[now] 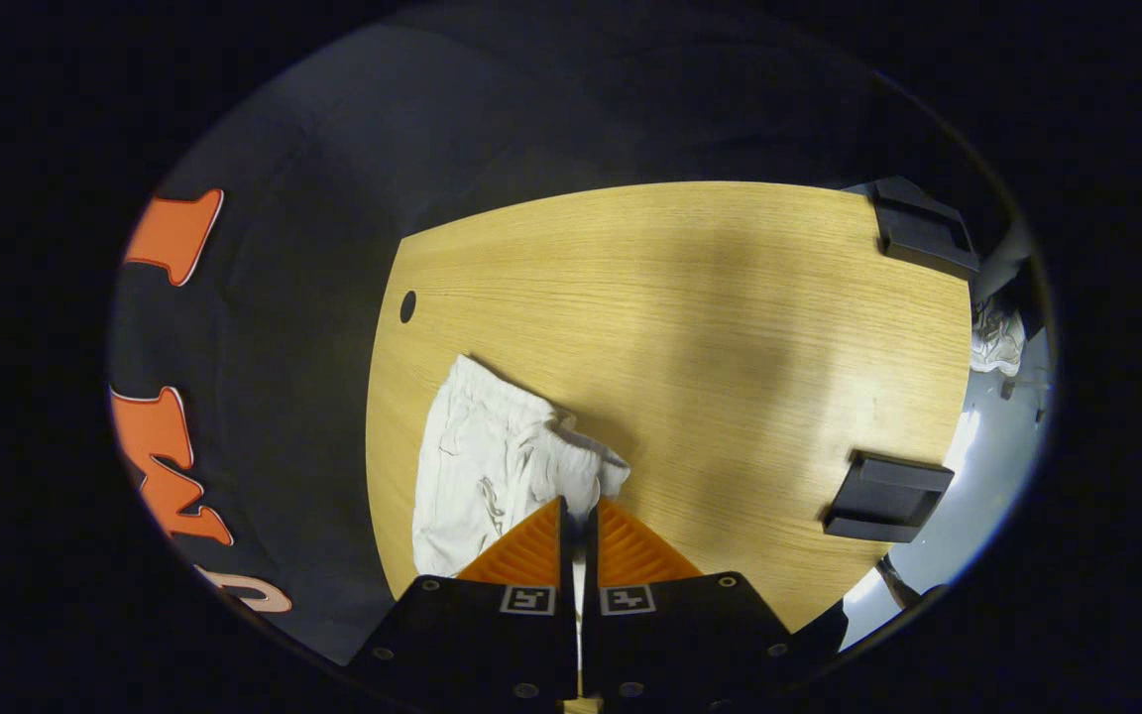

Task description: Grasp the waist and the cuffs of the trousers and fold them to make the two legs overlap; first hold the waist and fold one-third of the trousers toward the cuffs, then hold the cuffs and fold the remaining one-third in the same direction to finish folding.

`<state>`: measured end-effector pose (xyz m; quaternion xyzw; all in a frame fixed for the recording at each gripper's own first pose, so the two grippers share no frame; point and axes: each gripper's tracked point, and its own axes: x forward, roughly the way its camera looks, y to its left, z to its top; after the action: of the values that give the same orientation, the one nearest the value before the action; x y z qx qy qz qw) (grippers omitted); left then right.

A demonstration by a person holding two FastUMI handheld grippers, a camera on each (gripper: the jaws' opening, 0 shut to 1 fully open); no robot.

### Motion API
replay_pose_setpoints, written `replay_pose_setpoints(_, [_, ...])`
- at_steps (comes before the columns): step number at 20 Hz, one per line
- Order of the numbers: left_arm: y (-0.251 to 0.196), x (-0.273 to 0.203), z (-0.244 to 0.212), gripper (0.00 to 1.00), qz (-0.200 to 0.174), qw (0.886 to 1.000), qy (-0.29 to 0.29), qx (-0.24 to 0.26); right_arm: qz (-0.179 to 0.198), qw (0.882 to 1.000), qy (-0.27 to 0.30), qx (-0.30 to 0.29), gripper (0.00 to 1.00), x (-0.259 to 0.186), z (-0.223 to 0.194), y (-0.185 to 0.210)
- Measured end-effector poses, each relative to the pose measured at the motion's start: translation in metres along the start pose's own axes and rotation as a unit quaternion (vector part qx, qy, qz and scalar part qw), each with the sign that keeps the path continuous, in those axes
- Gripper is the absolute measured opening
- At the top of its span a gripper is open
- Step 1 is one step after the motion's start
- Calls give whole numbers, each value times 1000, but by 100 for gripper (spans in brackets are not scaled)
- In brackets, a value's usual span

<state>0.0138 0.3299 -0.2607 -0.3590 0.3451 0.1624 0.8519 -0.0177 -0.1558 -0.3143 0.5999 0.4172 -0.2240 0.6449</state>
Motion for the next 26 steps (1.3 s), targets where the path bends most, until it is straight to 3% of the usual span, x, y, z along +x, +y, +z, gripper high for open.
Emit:
replay_pose_setpoints(12, [-75, 46, 78, 4, -62, 988, 6, 139, 3, 999, -19, 36, 2, -21, 6, 76])
replay_pose_setpoints(18, [-80, 71, 86, 5, -61, 990, 26, 126, 10, 998, -30, 49, 2, -26, 10, 109])
replay_pose_setpoints(23, [-76, 73, 83, 4, -40, 994, 25, 98, 1, 997, -1, 71, 2, 8, 14, 122])
replay_pose_setpoints(26, [-72, 79, 80, 5, -9, 994, 34, 102, 1, 997, 17, 74, 2, 38, 20, 140])
